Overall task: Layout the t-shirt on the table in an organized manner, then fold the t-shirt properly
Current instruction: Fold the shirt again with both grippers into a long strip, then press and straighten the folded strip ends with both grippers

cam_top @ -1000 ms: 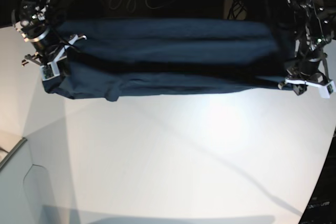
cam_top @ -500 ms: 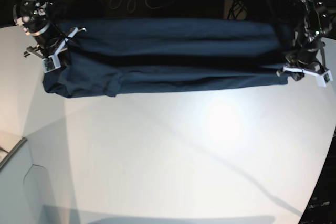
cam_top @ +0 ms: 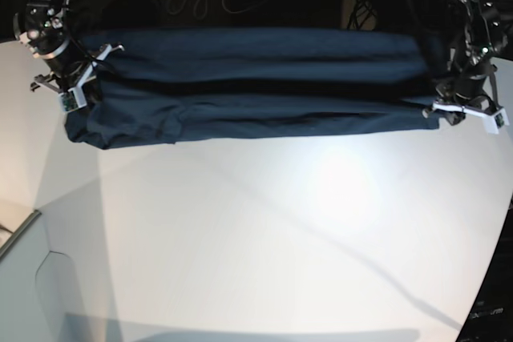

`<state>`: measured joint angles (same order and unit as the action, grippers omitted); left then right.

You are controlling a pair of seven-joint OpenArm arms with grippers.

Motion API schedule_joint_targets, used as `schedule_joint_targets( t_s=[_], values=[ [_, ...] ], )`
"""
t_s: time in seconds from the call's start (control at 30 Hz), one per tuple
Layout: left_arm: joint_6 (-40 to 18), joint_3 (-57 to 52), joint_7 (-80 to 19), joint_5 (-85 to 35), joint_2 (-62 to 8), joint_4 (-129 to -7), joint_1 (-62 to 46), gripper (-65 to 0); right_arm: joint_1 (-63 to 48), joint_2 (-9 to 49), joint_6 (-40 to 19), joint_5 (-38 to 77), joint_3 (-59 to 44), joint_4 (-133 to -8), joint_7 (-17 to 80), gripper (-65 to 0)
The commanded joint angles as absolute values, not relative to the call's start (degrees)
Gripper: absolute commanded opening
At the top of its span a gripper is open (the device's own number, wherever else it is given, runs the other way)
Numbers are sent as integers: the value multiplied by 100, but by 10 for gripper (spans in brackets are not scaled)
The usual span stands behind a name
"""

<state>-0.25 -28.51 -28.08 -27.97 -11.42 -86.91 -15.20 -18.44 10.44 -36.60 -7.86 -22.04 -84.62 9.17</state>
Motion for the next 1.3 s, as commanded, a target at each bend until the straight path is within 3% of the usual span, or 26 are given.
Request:
schedule_joint_targets(
  t_s=[0.0, 0.1, 0.47, 0.97, 1.27],
  values=[
    [-48, -2888, -2668, -2809, -1279, -8866, -1499, -650, -1833, 1147, -3697, -725, -2413, -8611, 804, -650],
    [-48, -2888, -2668, -2809, -1323, -8884, -1508, -650, -1833, 1130, -4000, -725, -2651, -8769, 708, -650],
    [-48, -2888, -2668, -2765, -1323, -8822, -1446, -650, -2220, 664, -4000, -725, -2853, -9675, 611, -650],
    [-48, -2888, -2695, -2765, -1323, -8813, -1631, -650, -2246, 716, -4000, -752, -2853, -8963, 611, -650],
    [-48, -2879, -2677, -2782, -1323, -8075, -1578, -650, -2044, 716, -4000, -752, -2844, -8338, 611, -650]
  ],
)
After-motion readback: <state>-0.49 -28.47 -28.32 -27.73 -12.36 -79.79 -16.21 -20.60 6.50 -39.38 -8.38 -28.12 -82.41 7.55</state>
